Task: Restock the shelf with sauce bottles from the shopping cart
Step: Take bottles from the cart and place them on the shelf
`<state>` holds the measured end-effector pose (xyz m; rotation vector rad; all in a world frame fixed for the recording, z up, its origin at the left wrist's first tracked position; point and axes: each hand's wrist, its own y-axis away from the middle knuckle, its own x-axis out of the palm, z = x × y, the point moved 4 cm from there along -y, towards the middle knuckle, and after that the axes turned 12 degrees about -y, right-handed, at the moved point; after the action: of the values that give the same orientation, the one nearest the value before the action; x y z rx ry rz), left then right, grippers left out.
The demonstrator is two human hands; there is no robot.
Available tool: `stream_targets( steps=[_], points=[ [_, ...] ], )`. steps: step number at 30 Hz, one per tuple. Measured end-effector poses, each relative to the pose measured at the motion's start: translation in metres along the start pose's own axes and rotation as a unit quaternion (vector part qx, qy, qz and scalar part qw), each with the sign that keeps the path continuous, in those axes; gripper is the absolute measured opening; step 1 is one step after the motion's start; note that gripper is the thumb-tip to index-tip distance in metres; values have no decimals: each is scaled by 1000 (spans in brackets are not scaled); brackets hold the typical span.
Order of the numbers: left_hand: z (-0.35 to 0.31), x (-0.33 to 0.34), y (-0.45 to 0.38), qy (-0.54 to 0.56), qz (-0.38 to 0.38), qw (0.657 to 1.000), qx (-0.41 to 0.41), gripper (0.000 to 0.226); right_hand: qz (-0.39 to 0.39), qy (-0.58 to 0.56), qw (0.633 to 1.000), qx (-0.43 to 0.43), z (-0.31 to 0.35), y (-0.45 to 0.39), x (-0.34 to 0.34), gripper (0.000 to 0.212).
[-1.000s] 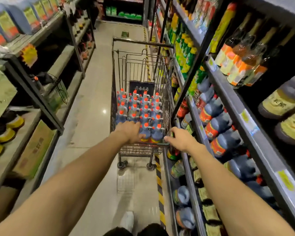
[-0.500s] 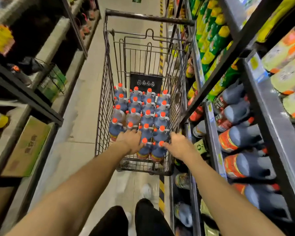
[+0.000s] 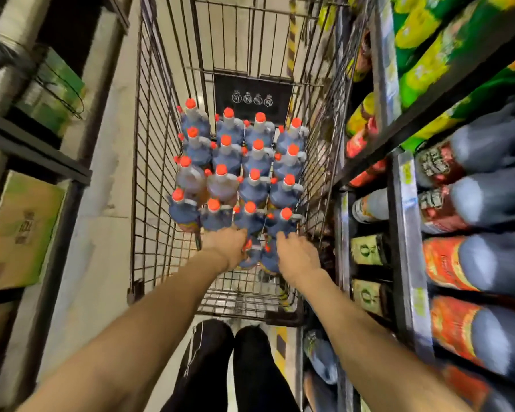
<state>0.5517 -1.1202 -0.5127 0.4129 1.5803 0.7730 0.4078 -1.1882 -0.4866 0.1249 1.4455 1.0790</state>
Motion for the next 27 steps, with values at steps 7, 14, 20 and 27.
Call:
stream_targets(
  steps=[7,14,20,27],
  points=[
    [-2,28,-12,15,-20,1000,-9,48,9,-12,1000,19,3,-13,21,40],
    [12,27,-15,60,-37,997,28,44,9,-23,999,32,13,-15,17,40],
    [40,37,1,60,-49,996,41,38,12,-18,1000,1,45,-16,16,41],
    [62,48,2,132,-79,987,41,32,-51,-194,980,16,40,-28,35,36]
  ],
)
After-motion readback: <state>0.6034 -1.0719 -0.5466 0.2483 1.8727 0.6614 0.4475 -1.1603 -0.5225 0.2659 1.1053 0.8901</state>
